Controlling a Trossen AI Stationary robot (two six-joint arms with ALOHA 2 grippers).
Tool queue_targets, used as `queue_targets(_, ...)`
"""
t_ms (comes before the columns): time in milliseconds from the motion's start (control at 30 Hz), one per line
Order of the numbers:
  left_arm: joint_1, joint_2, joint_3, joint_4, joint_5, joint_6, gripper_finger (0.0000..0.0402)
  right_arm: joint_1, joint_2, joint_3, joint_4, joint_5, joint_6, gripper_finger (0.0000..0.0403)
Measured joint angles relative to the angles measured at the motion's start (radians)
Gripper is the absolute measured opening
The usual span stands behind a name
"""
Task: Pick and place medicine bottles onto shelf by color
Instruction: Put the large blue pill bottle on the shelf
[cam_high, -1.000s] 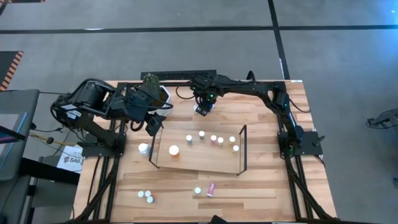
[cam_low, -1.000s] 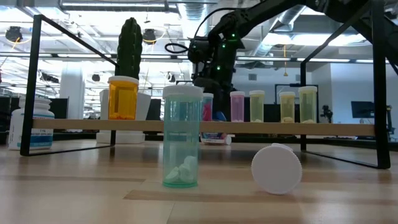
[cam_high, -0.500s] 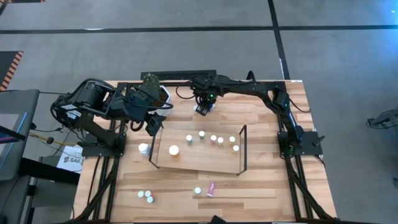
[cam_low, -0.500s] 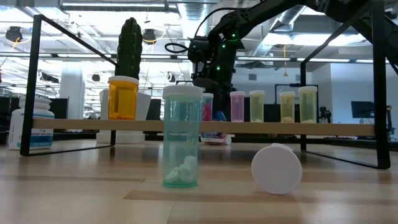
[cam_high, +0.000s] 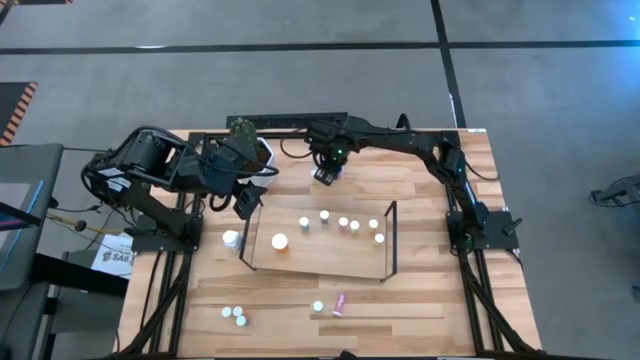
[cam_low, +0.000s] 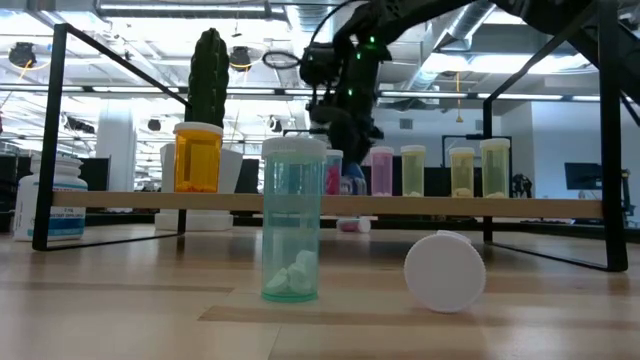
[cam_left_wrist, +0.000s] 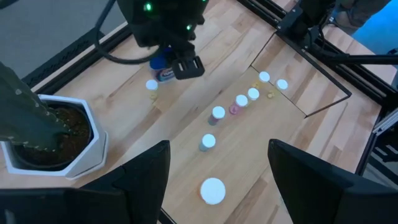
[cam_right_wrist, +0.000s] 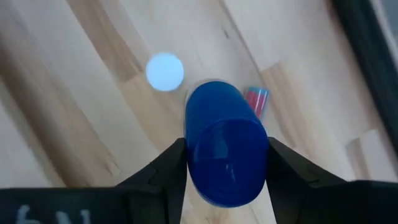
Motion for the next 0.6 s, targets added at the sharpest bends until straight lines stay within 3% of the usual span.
queue_targets(400,-0.033,0.0,0.0,0.0,0.0,0.0,0.0256,0.094,0.0,0.333,-0.171,0.008,-0.028,0.0189)
queue_targets(600,-0.048,0.0,0.0,0.0,0.027,0.001,0.0256,0.207,-0.001,0.377,-0.127,0.008,-0.13,0.0193)
